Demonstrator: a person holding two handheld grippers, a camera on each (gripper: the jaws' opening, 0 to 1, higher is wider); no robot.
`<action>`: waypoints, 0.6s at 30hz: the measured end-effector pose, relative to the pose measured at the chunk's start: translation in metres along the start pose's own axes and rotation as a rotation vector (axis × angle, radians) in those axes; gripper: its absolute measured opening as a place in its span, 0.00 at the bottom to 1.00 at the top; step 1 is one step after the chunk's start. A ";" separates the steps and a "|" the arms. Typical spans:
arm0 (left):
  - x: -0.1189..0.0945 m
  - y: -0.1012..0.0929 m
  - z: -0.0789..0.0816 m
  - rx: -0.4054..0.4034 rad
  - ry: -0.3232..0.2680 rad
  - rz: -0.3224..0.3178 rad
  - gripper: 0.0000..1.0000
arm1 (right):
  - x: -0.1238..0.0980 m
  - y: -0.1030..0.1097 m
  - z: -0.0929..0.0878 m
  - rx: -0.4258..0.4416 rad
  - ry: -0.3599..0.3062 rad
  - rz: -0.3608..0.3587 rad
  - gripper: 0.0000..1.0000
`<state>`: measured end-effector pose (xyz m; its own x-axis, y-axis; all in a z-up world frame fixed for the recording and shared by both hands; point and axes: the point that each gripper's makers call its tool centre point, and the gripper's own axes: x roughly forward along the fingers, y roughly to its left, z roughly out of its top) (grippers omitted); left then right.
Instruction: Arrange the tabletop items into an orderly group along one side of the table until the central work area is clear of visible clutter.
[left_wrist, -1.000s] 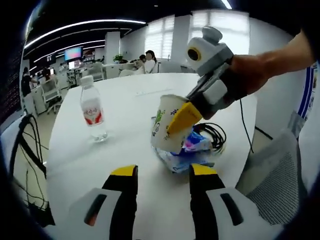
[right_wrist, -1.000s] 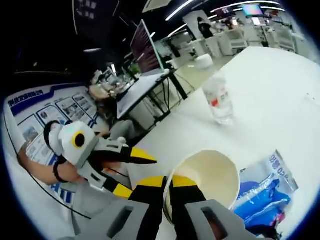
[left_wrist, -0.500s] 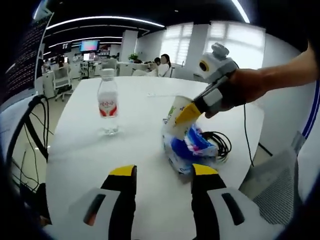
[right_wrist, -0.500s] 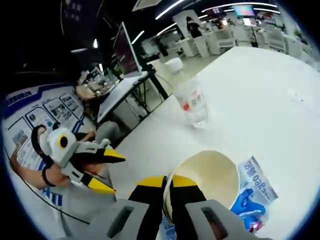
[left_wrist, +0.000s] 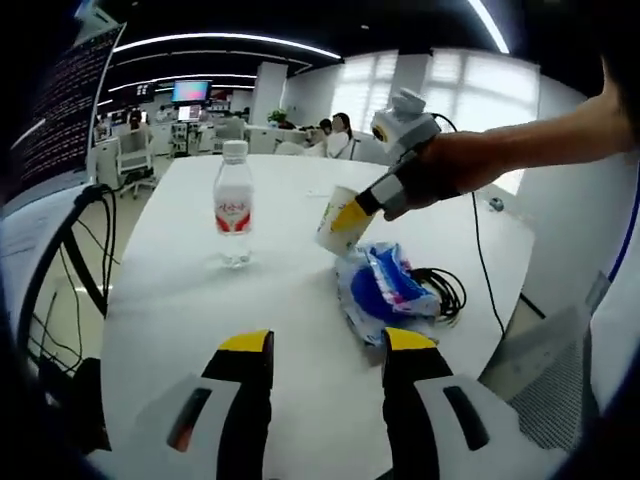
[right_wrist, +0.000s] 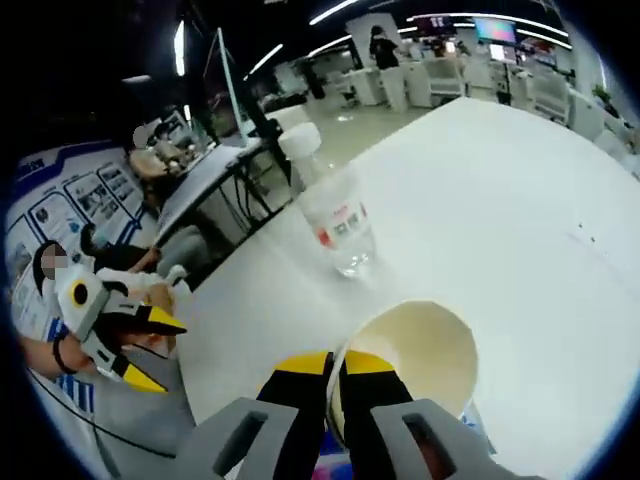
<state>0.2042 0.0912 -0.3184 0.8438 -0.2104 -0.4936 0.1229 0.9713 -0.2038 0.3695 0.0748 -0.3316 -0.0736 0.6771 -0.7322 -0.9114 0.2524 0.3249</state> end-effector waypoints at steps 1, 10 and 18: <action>0.000 0.001 -0.001 0.001 0.001 0.003 0.42 | 0.002 -0.002 0.002 -0.004 0.004 -0.003 0.00; -0.006 0.004 0.006 -0.019 -0.017 0.014 0.43 | 0.032 -0.013 0.000 -0.105 0.102 -0.061 0.00; -0.009 0.006 0.008 -0.023 -0.023 0.016 0.43 | 0.055 -0.013 0.003 -0.194 0.176 -0.102 0.00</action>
<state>0.2017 0.0993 -0.3088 0.8574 -0.1922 -0.4775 0.0977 0.9715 -0.2158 0.3782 0.1106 -0.3744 -0.0311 0.5203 -0.8534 -0.9770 0.1645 0.1359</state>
